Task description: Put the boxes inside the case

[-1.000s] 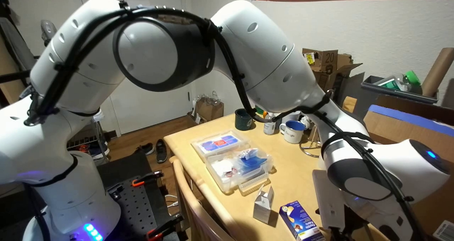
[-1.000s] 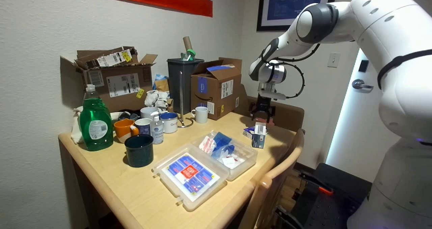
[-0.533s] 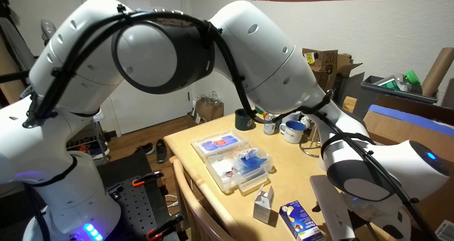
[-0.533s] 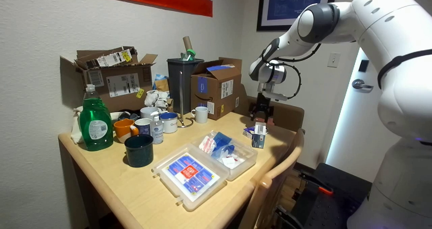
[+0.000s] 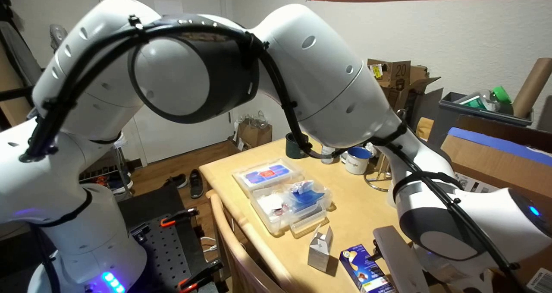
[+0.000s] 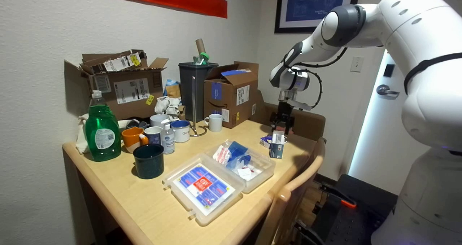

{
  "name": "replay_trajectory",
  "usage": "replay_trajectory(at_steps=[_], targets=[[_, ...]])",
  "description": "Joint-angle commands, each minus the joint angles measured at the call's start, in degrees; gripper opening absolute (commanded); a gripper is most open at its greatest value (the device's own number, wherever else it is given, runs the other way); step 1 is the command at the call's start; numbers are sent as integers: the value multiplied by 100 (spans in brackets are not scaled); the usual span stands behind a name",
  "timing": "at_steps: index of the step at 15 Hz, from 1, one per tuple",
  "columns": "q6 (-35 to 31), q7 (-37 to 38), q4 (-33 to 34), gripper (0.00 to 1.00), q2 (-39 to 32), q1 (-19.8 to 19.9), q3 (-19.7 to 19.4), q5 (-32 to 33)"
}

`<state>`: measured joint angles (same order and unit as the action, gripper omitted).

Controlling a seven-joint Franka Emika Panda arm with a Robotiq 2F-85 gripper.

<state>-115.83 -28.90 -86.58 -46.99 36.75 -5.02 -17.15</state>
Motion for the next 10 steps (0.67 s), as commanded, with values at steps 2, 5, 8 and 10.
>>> replay_trajectory(at_steps=[2, 5, 8, 10], targets=[[644, -367, 193, 100, -103, 453, 168, -171], [952, -671, 279, 100, -179, 750, 332, -436], [1187, -1044, 442, 100, -301, 966, 522, -673], [1356, -1286, 596, 100, -398, 1057, 623, -769]])
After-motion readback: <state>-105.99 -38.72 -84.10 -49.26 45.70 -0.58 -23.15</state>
